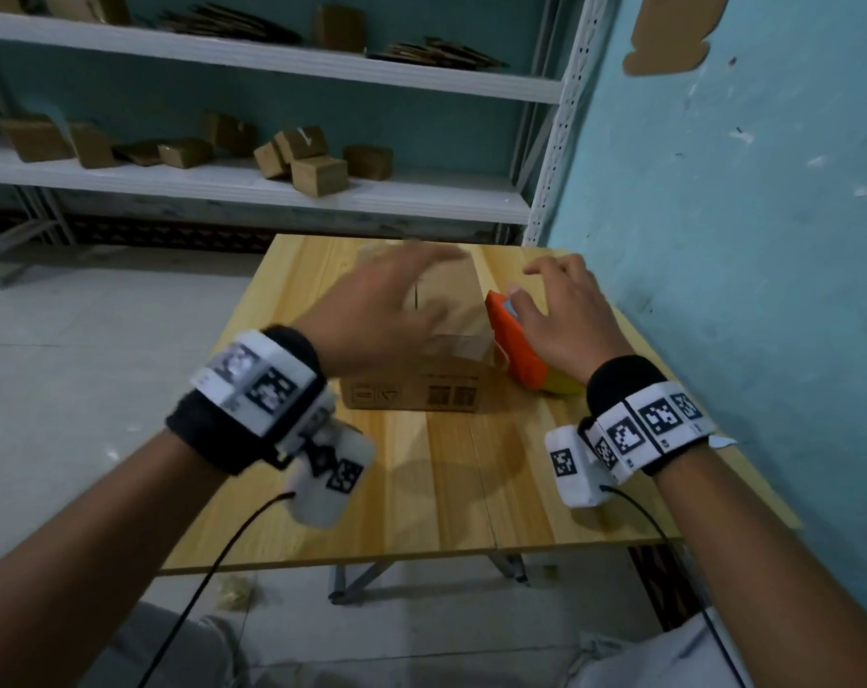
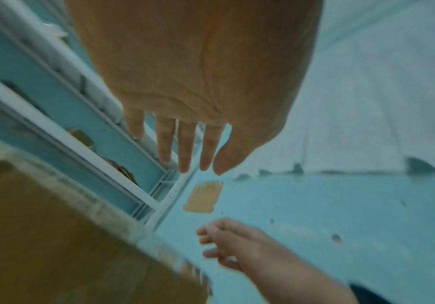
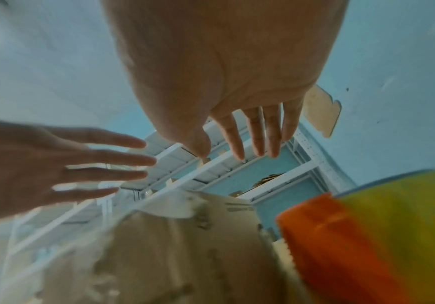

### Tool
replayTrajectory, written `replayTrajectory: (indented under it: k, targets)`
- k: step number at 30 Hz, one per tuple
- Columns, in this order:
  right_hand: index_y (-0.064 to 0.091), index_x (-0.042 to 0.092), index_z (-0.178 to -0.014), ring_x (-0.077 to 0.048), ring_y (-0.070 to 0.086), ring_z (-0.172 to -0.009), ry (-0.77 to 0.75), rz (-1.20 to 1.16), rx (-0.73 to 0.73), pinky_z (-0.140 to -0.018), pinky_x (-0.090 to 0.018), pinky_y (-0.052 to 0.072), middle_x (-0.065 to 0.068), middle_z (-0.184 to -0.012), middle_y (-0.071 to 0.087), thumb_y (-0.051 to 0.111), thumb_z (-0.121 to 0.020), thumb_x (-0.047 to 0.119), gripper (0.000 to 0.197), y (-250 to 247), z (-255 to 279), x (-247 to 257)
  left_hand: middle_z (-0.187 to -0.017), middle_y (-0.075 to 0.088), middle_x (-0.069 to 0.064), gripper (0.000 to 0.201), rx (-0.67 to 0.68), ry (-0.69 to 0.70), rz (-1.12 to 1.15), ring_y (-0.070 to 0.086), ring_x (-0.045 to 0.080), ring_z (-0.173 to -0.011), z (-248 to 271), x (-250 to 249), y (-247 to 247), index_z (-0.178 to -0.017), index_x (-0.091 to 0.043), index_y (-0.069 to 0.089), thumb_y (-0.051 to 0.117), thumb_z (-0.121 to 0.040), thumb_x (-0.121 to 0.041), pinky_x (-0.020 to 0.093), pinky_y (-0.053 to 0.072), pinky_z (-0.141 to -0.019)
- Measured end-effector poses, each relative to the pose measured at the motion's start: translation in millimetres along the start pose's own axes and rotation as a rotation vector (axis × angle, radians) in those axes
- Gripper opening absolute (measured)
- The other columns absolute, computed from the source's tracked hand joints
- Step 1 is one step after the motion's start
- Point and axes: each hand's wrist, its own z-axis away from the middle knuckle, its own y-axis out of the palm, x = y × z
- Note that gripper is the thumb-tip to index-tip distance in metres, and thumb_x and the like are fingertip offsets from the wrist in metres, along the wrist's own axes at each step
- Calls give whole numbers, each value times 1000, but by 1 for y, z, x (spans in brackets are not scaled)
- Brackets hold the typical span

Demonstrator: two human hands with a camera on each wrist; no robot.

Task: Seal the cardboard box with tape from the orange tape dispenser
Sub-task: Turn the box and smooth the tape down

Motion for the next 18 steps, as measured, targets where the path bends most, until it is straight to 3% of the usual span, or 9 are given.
replayTrajectory:
  k: [4, 7, 10, 13, 18]
  targets:
    - [40, 19, -146, -22, 38, -136, -61, -178, 139, -107, -33, 31, -6, -148, 40, 40, -102, 48, 53, 4, 6, 30, -143, 44, -7, 44, -107, -159, 146, 40, 12, -130, -3, 24, -21, -140, -29, 43, 50, -97, -25, 26, 33, -96]
    - [38, 17, -149, -24, 36, -138, -99, -105, 198, -111, -37, 31, -8, -150, 39, 36, -102, 54, 60, 15, 9, 51, -152, 34, -3, 50, -21, -270, 41, 34, 18, -137, -2, 34, -8, -145, -26, 37, 50, -97, -31, 34, 32, -106]
    - [48, 11, -137, -28, 41, -131, -131, 73, 204, -108, -40, 34, -11, -142, 47, 33, -103, 52, 55, 28, 12, 66, -153, 34, 3, 49, 42, -199, -131, 31, 21, -140, -1, 35, 13, -144, -19, 38, 44, -99, -37, 40, 26, -114]
    - [56, 12, -121, -25, 47, -120, -154, 140, 150, -102, -38, 38, -8, -127, 55, 33, -104, 45, 44, 36, 15, 71, -144, 45, 4, 38, 44, -142, -204, 35, 20, -137, 2, 34, 23, -134, -14, 50, 33, -103, -28, 37, 19, -114]
    - [54, 17, -98, -17, 48, -96, -154, 163, 120, -86, -33, 41, -2, -101, 55, 36, -102, 45, 34, 37, 13, 70, -149, 40, -2, 40, 59, -115, -241, 31, 15, -139, 2, 36, 21, -139, -18, 46, 28, -104, -25, 35, 11, -117]
